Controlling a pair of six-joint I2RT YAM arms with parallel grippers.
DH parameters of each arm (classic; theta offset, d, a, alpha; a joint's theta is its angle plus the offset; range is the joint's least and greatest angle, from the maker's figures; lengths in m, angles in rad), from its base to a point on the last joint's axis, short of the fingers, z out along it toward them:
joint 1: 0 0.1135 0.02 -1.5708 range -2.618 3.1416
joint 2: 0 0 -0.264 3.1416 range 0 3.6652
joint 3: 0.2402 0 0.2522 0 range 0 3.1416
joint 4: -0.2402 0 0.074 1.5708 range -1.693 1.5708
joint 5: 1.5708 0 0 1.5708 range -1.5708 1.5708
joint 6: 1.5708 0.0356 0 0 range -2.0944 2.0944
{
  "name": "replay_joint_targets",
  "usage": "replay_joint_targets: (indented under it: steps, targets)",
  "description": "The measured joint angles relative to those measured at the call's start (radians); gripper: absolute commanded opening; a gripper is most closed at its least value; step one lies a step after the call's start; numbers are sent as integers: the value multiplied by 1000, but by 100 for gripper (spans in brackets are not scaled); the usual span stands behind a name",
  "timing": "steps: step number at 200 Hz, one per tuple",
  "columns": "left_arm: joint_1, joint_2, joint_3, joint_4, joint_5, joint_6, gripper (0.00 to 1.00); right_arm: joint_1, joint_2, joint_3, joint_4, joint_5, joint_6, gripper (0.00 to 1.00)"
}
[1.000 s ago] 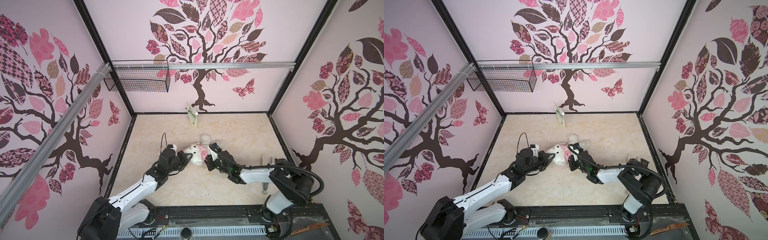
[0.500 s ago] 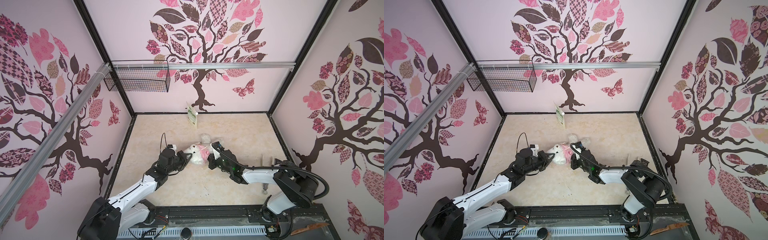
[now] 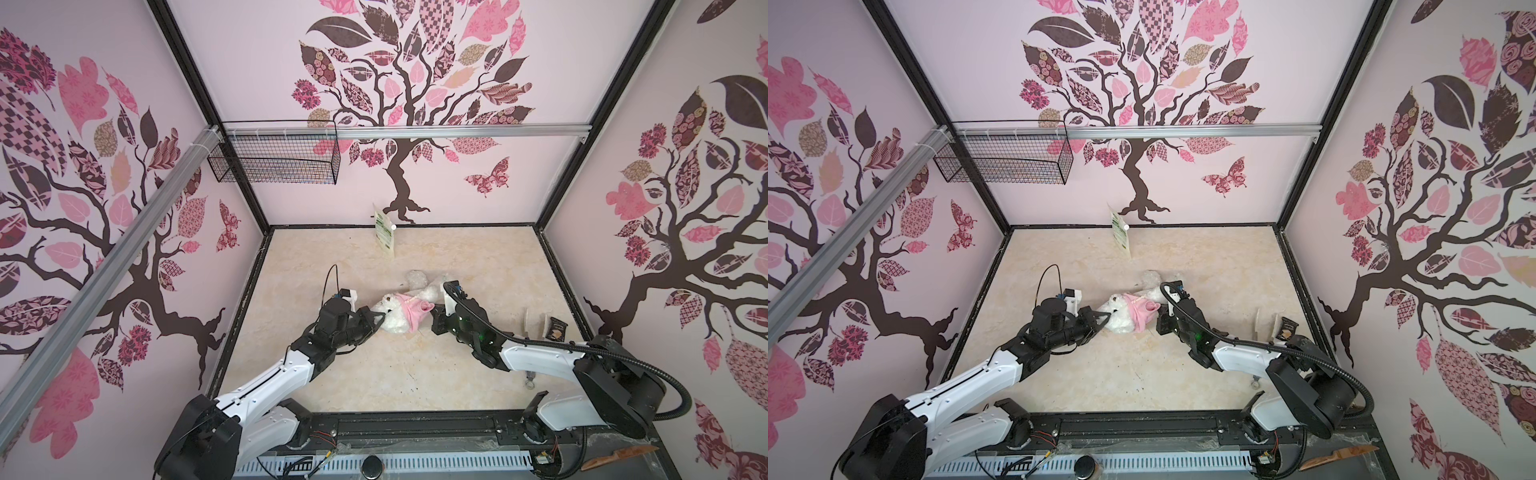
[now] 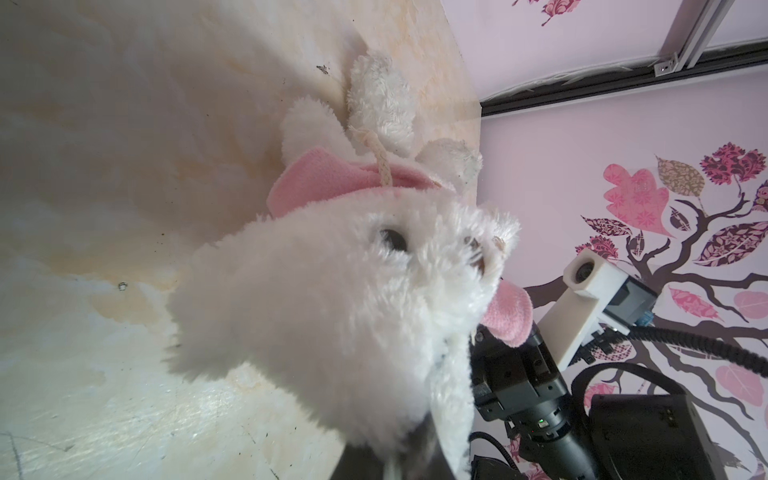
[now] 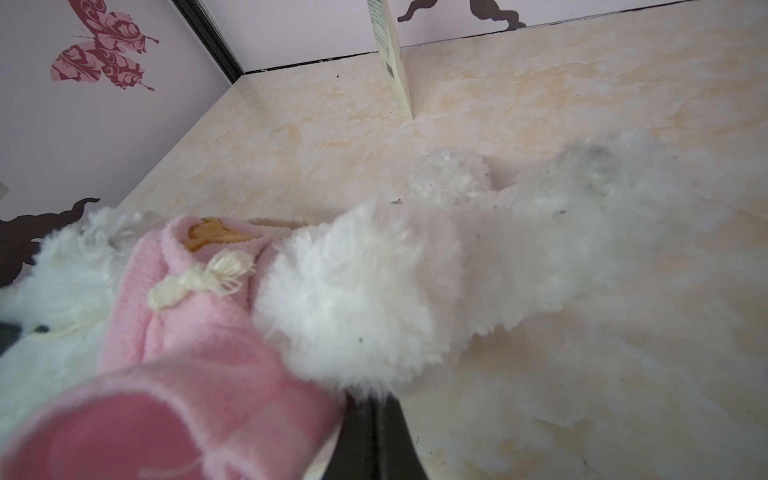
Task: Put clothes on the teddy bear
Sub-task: 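Release the hoodie and draw the right gripper back while the left gripper holds the bear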
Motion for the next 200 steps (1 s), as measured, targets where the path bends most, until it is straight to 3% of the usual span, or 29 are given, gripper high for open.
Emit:
replay_joint_targets:
  steps: [63, 140, 168, 200]
  targets:
    - [22, 2, -27, 44, 76, -30, 0, -152, -53, -89, -3, -86, 48, 0]
    - [48, 117, -33, 116, 165, -54, 0, -216, -82, -154, 58, -286, 116, 0]
    - [56, 128, -33, 124, 166, -53, 0, -227, -80, -177, 54, -292, 144, 0]
    - [66, 101, -33, 83, 177, -8, 0, -328, -84, -232, 76, -379, 202, 0]
